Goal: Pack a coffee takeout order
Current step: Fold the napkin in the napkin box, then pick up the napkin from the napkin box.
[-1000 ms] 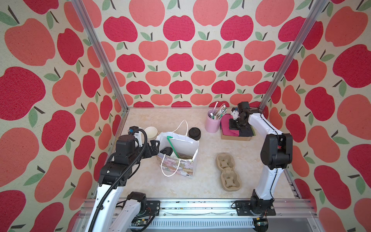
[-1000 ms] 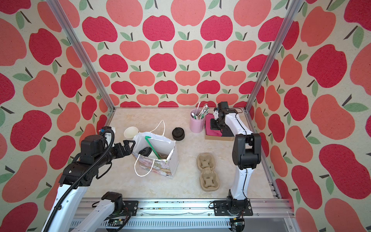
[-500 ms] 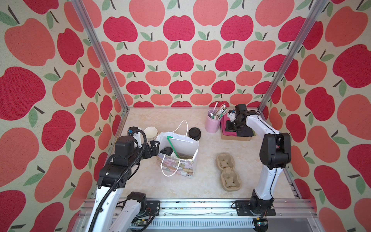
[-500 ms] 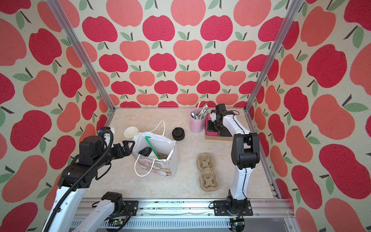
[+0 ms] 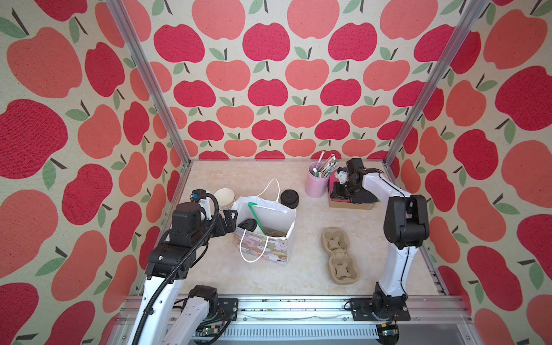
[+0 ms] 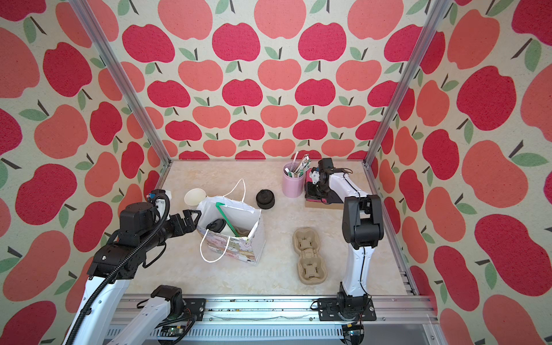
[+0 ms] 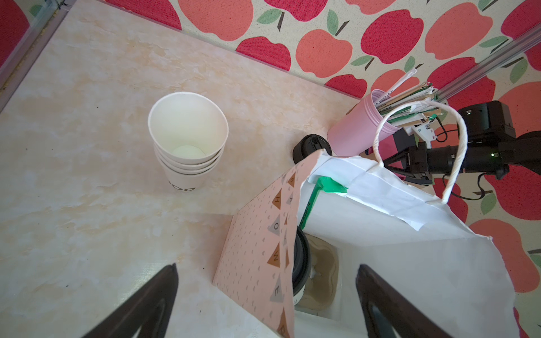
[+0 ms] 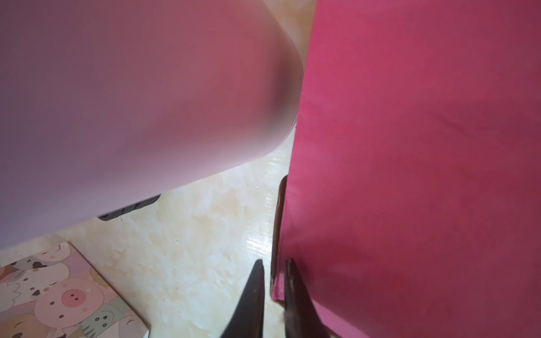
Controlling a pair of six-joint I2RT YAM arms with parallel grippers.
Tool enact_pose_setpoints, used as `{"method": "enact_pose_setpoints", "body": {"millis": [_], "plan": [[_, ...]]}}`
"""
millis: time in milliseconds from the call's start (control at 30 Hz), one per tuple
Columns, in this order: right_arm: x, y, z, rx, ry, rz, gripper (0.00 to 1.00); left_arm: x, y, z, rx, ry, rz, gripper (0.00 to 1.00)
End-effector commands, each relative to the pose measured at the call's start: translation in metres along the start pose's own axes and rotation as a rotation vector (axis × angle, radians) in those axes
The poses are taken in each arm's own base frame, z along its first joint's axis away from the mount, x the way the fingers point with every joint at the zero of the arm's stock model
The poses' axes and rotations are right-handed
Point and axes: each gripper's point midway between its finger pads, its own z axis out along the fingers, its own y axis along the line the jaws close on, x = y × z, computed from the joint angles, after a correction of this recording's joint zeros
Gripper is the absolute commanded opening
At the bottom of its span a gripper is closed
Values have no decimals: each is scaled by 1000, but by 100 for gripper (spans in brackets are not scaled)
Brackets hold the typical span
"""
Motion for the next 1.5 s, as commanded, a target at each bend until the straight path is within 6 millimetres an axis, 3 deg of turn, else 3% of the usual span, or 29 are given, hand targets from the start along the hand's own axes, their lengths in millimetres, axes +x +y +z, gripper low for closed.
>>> {"method": "enact_pose_setpoints", "body": {"millis": [0, 200, 433, 533, 667, 933, 1133, 1467], "plan": [[2, 6, 3, -33, 11, 7, 21, 3, 2, 0, 0, 7, -20, 97], [0, 5, -14, -6, -23, -10, 32, 2, 1, 0, 1, 6, -18, 97], [-11, -2, -64, 9, -148, -10, 41, 2, 1, 0, 0, 5, -18, 97], [-17, -15, -85, 18, -210, 14, 45, 1, 1, 0, -1, 2, -16, 97], [-27, -45, -100, 27, -255, 73, 51, 0, 1, -1, -1, 0, -14, 97], [-51, -90, -78, -71, -206, 165, 61, -2, 0, -1, -2, -2, -11, 97], [-60, -89, -54, -169, -166, 171, 61, -2, 2, -1, -11, 1, -7, 97], [-62, -88, -32, -201, -140, 191, 48, 0, 3, 1, -16, 10, -7, 97]]}}
